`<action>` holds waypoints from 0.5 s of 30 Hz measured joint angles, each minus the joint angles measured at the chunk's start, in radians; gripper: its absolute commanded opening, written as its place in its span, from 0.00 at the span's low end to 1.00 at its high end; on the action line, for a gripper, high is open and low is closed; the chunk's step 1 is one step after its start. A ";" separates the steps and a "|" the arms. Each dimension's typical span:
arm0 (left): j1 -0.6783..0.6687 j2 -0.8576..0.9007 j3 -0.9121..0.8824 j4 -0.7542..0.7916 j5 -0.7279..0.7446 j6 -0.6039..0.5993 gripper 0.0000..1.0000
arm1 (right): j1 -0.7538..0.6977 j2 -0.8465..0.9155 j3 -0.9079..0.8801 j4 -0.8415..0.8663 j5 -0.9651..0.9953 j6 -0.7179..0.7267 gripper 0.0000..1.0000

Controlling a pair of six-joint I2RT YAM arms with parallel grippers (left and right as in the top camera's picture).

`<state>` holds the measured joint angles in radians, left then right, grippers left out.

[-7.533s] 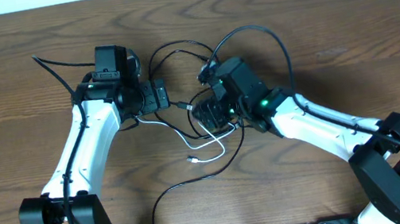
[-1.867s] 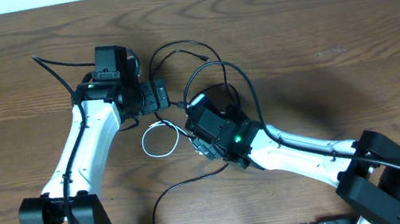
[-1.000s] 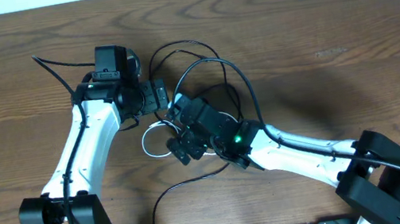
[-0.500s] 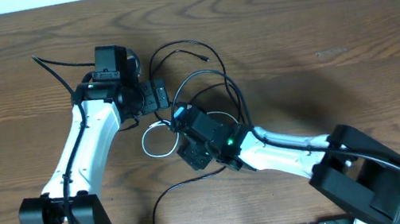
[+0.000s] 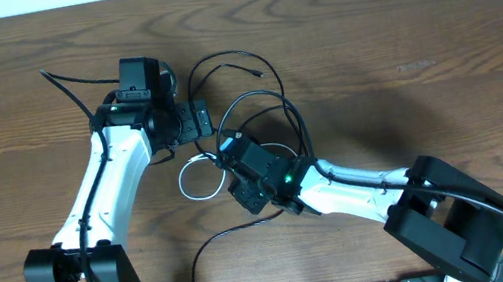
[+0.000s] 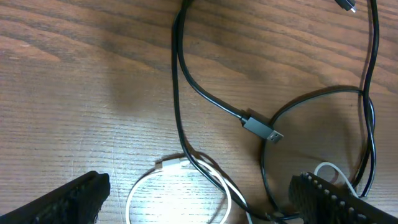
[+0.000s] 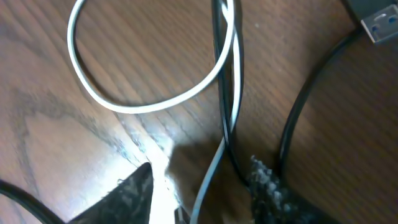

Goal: Untangle cables

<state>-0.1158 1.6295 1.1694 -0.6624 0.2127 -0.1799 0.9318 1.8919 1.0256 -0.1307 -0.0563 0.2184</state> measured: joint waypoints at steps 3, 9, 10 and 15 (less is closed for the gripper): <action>0.000 0.000 0.000 0.000 0.000 0.000 0.98 | 0.000 0.000 0.000 -0.016 0.000 0.001 0.51; 0.000 0.000 0.000 0.000 0.000 0.000 0.98 | 0.000 -0.002 0.000 -0.017 0.000 0.006 0.43; 0.000 0.000 0.000 0.000 0.000 0.000 0.98 | 0.000 -0.004 0.000 -0.019 -0.001 0.008 0.42; 0.000 0.000 0.000 0.000 0.000 0.000 0.98 | 0.000 -0.016 0.000 -0.043 -0.037 0.009 0.41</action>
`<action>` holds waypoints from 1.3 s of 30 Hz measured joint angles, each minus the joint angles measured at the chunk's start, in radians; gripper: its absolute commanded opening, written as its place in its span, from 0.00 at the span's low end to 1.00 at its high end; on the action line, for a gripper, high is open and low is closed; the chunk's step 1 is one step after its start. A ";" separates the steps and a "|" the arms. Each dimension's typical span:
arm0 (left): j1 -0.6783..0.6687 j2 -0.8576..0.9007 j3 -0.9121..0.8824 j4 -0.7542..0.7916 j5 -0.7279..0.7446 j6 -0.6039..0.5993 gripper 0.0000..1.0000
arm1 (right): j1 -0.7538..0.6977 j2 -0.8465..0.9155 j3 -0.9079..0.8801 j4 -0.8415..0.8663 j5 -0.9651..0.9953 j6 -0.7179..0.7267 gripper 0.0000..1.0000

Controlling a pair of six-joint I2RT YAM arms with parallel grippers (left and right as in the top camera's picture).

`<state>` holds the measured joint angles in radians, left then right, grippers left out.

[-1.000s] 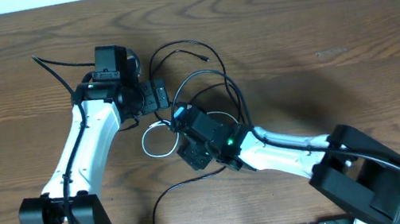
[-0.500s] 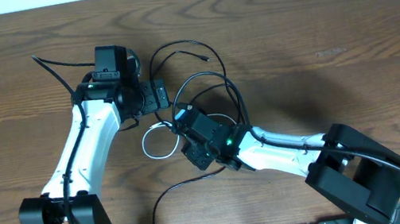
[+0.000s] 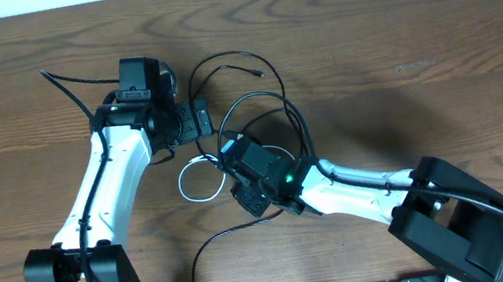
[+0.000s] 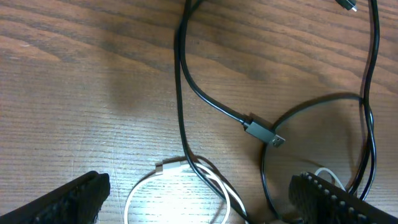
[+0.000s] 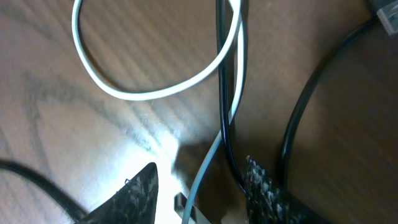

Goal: Untangle cables

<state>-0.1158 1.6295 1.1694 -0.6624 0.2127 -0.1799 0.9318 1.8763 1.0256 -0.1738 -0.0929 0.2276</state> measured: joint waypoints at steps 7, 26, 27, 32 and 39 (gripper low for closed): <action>0.000 0.000 0.000 0.000 0.000 0.000 0.98 | 0.000 -0.002 0.000 -0.045 -0.021 0.000 0.43; 0.000 0.000 0.000 0.000 0.000 0.000 0.98 | 0.000 -0.047 0.000 -0.042 -0.030 0.010 0.25; 0.000 0.000 0.000 0.000 0.000 0.000 0.98 | 0.000 -0.047 0.000 -0.048 -0.027 0.006 0.29; 0.000 0.000 0.000 0.000 0.000 0.000 0.98 | 0.000 -0.047 0.001 -0.125 -0.026 0.007 0.38; 0.000 0.000 0.000 0.000 0.000 0.000 0.98 | 0.000 -0.047 0.001 -0.164 -0.025 0.021 0.18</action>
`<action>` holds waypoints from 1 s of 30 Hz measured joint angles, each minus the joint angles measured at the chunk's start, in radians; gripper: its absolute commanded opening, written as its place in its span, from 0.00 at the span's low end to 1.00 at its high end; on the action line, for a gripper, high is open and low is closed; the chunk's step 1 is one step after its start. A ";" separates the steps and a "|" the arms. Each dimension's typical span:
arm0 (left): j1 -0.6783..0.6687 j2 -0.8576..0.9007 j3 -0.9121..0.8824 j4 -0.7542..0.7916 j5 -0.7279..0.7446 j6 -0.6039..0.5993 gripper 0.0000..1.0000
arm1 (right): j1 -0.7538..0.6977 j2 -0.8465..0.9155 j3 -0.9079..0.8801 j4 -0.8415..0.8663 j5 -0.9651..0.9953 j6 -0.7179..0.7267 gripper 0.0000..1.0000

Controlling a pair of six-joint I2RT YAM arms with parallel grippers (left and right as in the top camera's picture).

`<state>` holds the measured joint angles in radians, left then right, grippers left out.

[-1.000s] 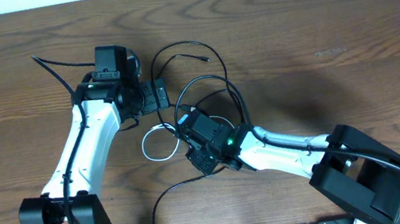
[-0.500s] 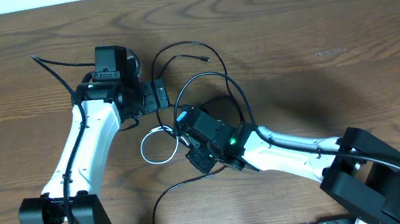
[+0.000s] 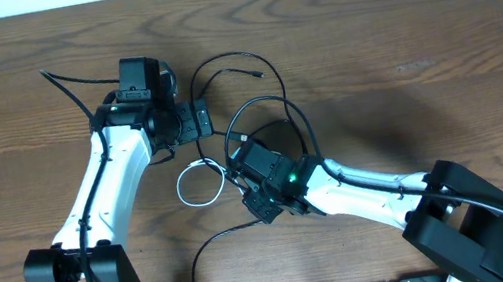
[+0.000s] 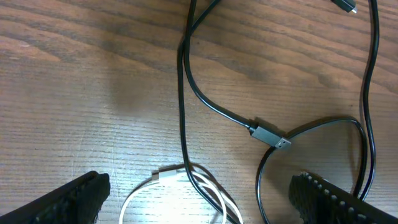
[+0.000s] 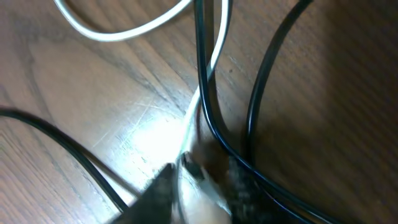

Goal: Untangle cables

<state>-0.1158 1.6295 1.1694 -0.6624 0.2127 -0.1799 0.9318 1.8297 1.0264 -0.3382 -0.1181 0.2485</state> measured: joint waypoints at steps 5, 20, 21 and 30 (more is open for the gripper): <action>0.000 0.000 0.000 0.000 0.000 0.000 0.98 | 0.000 0.000 0.000 0.039 -0.042 0.030 0.18; 0.000 0.000 0.000 0.000 0.000 0.000 0.98 | 0.000 0.000 0.000 0.063 -0.152 0.049 0.43; 0.000 0.000 0.000 0.000 0.000 0.000 0.98 | 0.000 0.000 0.000 0.045 -0.134 0.048 0.47; 0.000 0.000 0.000 0.000 0.000 0.000 0.98 | 0.000 0.000 0.000 -0.020 0.038 0.048 0.28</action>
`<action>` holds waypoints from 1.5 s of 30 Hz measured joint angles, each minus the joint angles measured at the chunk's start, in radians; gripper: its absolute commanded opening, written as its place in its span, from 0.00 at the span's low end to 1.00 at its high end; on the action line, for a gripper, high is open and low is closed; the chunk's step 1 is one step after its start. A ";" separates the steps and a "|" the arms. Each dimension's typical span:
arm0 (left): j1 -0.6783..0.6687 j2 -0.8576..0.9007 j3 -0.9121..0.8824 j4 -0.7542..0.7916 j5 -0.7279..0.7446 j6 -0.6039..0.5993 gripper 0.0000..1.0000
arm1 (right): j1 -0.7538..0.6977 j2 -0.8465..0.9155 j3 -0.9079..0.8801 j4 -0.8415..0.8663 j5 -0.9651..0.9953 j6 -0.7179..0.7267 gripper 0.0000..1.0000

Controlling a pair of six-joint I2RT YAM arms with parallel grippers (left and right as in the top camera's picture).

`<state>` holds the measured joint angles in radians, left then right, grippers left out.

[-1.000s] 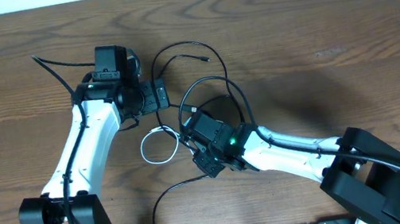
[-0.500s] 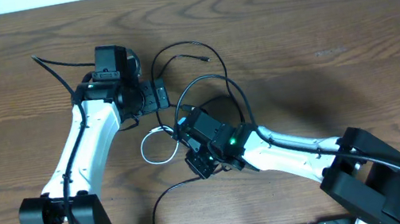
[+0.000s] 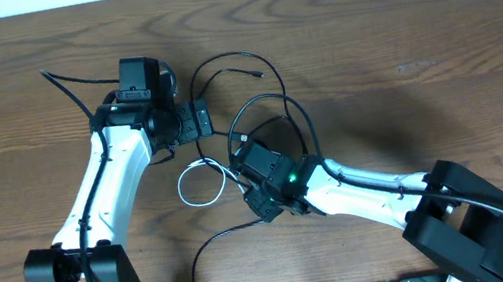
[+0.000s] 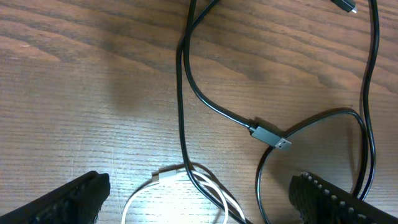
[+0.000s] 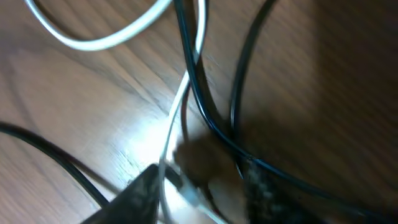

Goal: Untangle cables

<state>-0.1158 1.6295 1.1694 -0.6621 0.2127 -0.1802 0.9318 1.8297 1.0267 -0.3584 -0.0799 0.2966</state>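
A white cable (image 3: 196, 184) lies coiled in a small loop on the wood table, crossed by a long black cable (image 3: 228, 57) that loops around it. My left gripper (image 3: 196, 119) hovers just above the tangle. In its wrist view the left gripper (image 4: 199, 202) is open, with the white connector (image 4: 166, 173) and the grey USB plug (image 4: 268, 135) ahead of it. My right gripper (image 3: 240, 159) sits low on the crossing. Seen from the right wrist, that gripper (image 5: 202, 190) is open, with the white cable (image 5: 87, 43) and black cable (image 5: 193, 81) running between its blurred fingers.
A small black plug (image 4: 345, 5) ends the black cable at the far side. Another black lead (image 3: 209, 241) curves near the arm bases, and a thin one (image 3: 70, 84) runs off behind the left arm. The base rail borders the near edge.
My right gripper's fingers stand wider apart than a moment ago, still astride the white and black cables. The white loop has shifted slightly. The left arm has not moved.
My right gripper was open over the crossing of white and black cables. It then sat lower along them, and the tangle had slid towards the near edge. Its fingers then stood closer together around the white cable, and now they are apart again. The left gripper stayed open.
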 measured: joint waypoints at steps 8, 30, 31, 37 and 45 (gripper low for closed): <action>0.000 0.000 0.000 0.000 0.000 0.000 0.98 | 0.000 0.000 0.000 -0.007 -0.161 0.000 0.11; 0.000 0.000 0.000 0.000 0.000 0.000 0.98 | 0.001 0.000 0.000 0.077 -0.282 0.002 0.11; 0.000 0.000 0.000 0.000 0.000 0.000 0.98 | 0.001 0.000 0.000 0.077 -0.277 0.003 0.14; 0.000 0.000 0.000 0.000 0.000 0.000 0.98 | 0.004 0.000 0.000 0.076 -0.258 0.007 0.36; 0.000 0.000 0.000 0.000 0.000 0.000 0.98 | 0.023 0.000 0.000 0.075 -0.243 0.011 0.40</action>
<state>-0.1158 1.6295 1.1694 -0.6624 0.2127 -0.1802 0.9550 1.8297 1.0264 -0.2832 -0.3233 0.3073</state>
